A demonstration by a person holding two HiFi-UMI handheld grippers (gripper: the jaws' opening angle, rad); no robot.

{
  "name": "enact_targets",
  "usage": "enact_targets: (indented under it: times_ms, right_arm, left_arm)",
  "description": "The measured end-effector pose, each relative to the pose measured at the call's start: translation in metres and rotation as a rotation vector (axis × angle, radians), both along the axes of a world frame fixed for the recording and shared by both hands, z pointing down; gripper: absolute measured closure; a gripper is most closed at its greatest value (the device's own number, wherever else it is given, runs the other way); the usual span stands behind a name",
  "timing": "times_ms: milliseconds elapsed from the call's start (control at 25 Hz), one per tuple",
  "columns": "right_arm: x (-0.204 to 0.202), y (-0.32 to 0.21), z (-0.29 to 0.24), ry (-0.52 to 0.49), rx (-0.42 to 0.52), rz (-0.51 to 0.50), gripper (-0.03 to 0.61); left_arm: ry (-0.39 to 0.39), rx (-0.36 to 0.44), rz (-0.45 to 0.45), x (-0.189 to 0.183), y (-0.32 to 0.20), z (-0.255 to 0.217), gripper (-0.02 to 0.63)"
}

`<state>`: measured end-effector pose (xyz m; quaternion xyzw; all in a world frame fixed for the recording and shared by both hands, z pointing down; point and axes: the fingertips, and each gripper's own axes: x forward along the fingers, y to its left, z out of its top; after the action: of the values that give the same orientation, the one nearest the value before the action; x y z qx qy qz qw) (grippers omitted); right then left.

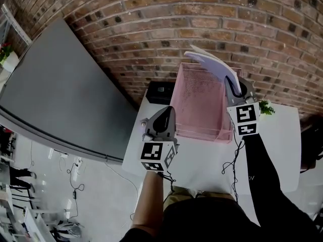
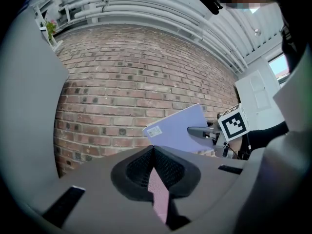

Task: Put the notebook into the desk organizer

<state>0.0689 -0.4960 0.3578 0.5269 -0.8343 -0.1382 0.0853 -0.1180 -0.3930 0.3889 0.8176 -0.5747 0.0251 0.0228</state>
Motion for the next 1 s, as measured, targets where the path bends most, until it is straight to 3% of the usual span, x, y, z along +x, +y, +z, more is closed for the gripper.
enact_targets:
  times_ms: [320, 520, 800, 1000]
  right_arm:
    - [-0.015, -0.020, 0.012, 0.154, 0.030, 0.007, 0.549]
    - [-0.024, -0.033, 0.030, 0.271, -0.022, 0.040, 0.548]
    - [-0.056, -0.035, 0.049, 0.540, 0.019, 0.020, 0.548]
    - [-0.073, -0.029, 0.064, 0.652, 0.002, -0.020, 0.548]
  left_arm:
    - [-0.007, -0.005, -0.016, -0.005, -0.005, -0.003, 0.606]
    - [-0.009, -0.002, -0.010, -0.007, -0.010, -0.005, 0.606]
    - [0.030, -0.002, 0.001, -0.011, -0.017, -0.008, 0.606]
    - [0.035, -0.004, 0.010, -0.012, -0.020, -0.006, 0.607]
